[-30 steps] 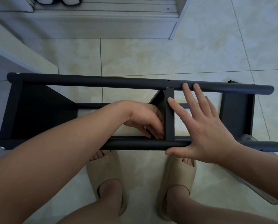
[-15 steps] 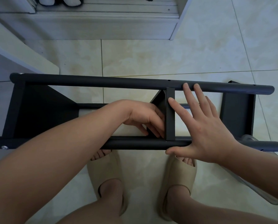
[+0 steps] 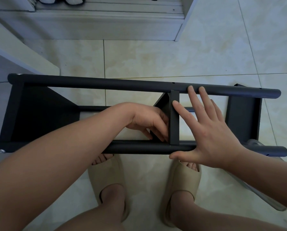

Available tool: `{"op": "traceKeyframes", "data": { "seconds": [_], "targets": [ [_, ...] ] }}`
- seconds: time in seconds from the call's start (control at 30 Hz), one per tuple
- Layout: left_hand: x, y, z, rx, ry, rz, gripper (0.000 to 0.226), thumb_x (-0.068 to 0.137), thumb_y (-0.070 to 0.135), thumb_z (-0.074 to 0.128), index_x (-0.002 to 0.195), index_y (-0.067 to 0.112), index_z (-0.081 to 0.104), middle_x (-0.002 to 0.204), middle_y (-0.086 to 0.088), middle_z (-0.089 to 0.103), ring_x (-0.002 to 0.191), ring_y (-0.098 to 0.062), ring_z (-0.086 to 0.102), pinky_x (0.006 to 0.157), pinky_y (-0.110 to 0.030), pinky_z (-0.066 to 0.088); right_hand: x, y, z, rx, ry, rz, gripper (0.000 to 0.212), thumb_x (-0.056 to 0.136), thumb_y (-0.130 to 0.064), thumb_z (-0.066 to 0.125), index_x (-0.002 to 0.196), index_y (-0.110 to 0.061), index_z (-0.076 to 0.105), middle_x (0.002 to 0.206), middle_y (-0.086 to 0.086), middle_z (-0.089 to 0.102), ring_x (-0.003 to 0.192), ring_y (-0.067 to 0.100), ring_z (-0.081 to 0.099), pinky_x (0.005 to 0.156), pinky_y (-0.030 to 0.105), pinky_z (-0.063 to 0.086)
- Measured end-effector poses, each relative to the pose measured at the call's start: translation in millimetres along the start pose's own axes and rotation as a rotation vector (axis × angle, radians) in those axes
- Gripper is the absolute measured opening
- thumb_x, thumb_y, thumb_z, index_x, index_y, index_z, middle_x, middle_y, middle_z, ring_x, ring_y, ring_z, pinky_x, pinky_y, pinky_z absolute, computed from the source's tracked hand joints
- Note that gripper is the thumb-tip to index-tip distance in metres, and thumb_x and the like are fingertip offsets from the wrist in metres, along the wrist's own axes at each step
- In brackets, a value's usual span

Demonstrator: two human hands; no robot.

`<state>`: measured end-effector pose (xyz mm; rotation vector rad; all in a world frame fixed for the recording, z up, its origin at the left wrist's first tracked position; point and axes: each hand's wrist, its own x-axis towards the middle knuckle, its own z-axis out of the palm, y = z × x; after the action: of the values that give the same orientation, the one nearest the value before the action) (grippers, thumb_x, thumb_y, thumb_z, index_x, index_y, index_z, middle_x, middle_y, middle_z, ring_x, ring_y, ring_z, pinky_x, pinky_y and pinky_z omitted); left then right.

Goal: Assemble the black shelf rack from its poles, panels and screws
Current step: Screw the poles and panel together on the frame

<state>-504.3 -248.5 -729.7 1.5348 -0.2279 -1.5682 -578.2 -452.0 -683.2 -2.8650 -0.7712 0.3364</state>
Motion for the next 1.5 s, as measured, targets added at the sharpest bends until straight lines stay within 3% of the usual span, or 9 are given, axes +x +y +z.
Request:
{"op": "traceKeyframes", "data": {
  "seconds": [0.13, 0.43, 0.6, 0.77, 0.9, 1.03, 1.2, 1.37, 1.5],
  "targets": [
    [-1.5, -0.8, 0.8, -0.017, -0.018, 0.006, 0.019, 0.089, 0.009, 0.067, 0.084, 0.023, 0.078, 0.100, -0.004, 0.077, 0.097, -0.013, 0.072, 0.108, -0.044, 0.045, 0.2, 0.0, 0.1, 0.000, -0.002, 0.000, 0.117, 0.072, -0.094, 0.042, 0.161, -0.022, 0.020, 0.169, 0.021, 0.003, 0.155, 0.044, -0.003, 0.116, 0.070, 0.023],
    [-2.8, 0.2, 2.4, -0.018, -0.021, 0.010, 0.014, 0.092, 0.004, 0.065, 0.099, 0.012, 0.074, 0.102, -0.008, 0.075, 0.096, -0.016, 0.072, 0.110, -0.045, 0.045, 0.0, 0.5, -0.2, 0.005, -0.003, 0.004, 0.117, 0.071, -0.094, 0.042, 0.161, -0.024, 0.017, 0.169, 0.019, 0.001, 0.155, 0.044, -0.004, 0.117, 0.069, 0.021],
    [-5.4, 1.7, 2.8, -0.019, -0.006, 0.011, 0.025, 0.091, 0.003, 0.064, 0.115, 0.002, 0.069, 0.109, -0.010, 0.073, 0.104, -0.019, 0.070, 0.111, -0.046, 0.045, 0.0, 0.5, -1.1, -0.004, -0.015, 0.006, 0.117, 0.072, -0.095, 0.041, 0.162, -0.023, 0.018, 0.169, 0.019, -0.001, 0.155, 0.043, -0.006, 0.118, 0.069, 0.020],
    [-4.0, 1.2, 2.6, -0.020, -0.013, 0.009, 0.014, 0.092, 0.009, 0.065, 0.100, 0.014, 0.075, 0.107, -0.009, 0.076, 0.102, -0.019, 0.072, 0.109, -0.046, 0.045, -0.3, 0.1, -0.8, 0.000, -0.013, 0.005, 0.118, 0.072, -0.094, 0.043, 0.162, -0.023, 0.019, 0.169, 0.018, -0.001, 0.155, 0.043, -0.006, 0.118, 0.069, 0.020],
    [-0.4, -0.5, 3.8, -0.029, -0.018, 0.013, 0.019, 0.090, 0.005, 0.065, 0.085, 0.018, 0.079, 0.096, -0.008, 0.077, 0.092, -0.017, 0.073, 0.105, -0.042, 0.050, -0.4, 0.2, -0.6, 0.001, -0.012, 0.010, 0.118, 0.071, -0.094, 0.043, 0.162, -0.023, 0.018, 0.169, 0.019, 0.000, 0.155, 0.043, -0.006, 0.117, 0.070, 0.021],
    [-0.3, 0.3, 3.5, -0.021, -0.011, 0.020, 0.015, 0.091, 0.003, 0.065, 0.100, 0.009, 0.075, 0.104, -0.014, 0.075, 0.098, -0.020, 0.072, 0.107, -0.044, 0.049, -0.5, 0.9, 0.0, -0.008, -0.009, 0.009, 0.118, 0.071, -0.095, 0.043, 0.162, -0.023, 0.019, 0.169, 0.019, 0.000, 0.155, 0.043, -0.005, 0.117, 0.069, 0.021],
    [0.4, 0.1, 2.1, -0.018, 0.001, 0.017, 0.027, 0.090, -0.001, 0.064, 0.117, -0.006, 0.066, 0.119, -0.022, 0.070, 0.111, -0.028, 0.068, 0.112, -0.050, 0.043, -0.3, 1.2, 1.0, -0.017, 0.003, 0.005, 0.117, 0.072, -0.094, 0.041, 0.162, -0.022, 0.020, 0.169, 0.020, 0.002, 0.155, 0.045, -0.003, 0.116, 0.070, 0.022],
    [-0.8, 0.4, 1.6, -0.056, -0.035, 0.012, 0.019, 0.091, 0.001, 0.060, 0.103, 0.008, 0.073, 0.108, -0.013, 0.074, 0.102, -0.024, 0.071, 0.107, -0.047, 0.047, -0.5, 1.9, 0.8, -0.031, -0.002, 0.004, 0.117, 0.073, -0.095, 0.039, 0.163, -0.024, 0.016, 0.169, 0.018, -0.002, 0.155, 0.043, -0.006, 0.119, 0.068, 0.019],
    [-1.3, 0.0, 3.0, -0.048, -0.029, 0.010, 0.016, 0.093, 0.002, 0.061, 0.100, 0.009, 0.074, 0.110, -0.017, 0.074, 0.101, -0.024, 0.071, 0.109, -0.049, 0.047, -0.8, 1.6, 1.1, -0.032, 0.001, 0.004, 0.118, 0.073, -0.095, 0.040, 0.163, -0.023, 0.018, 0.170, 0.018, -0.002, 0.155, 0.043, -0.006, 0.119, 0.068, 0.018]
  ]
}}
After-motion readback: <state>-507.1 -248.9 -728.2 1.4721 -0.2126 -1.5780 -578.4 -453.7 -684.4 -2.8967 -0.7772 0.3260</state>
